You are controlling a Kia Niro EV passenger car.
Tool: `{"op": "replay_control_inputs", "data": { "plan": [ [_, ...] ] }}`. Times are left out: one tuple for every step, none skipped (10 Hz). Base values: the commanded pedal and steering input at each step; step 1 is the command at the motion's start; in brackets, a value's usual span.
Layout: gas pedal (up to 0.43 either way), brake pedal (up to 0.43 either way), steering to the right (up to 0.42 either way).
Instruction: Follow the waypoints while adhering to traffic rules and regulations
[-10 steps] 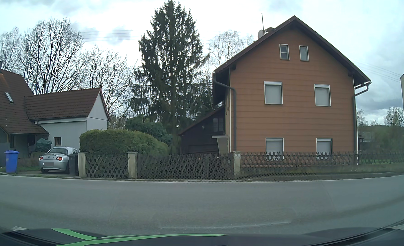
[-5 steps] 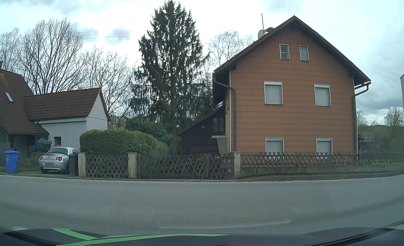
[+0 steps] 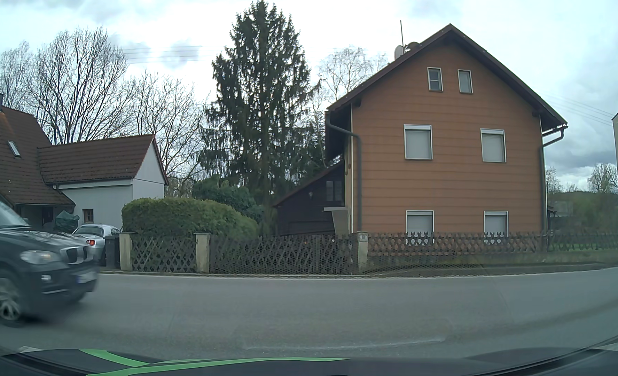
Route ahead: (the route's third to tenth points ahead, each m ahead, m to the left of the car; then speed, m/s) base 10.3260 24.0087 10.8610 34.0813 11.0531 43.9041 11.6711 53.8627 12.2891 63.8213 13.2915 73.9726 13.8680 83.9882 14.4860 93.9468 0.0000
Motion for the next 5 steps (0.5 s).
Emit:
{"op": "replay_control_inputs", "data": {
  "plan": [
    [0.0,0.317,-0.03],
    [0.0,0.317,-0.019],
    [0.0,0.25,-0.018],
    [0.0,0.0,-0.018],
    [0.0,0.0,-0.018]
  ]
}}
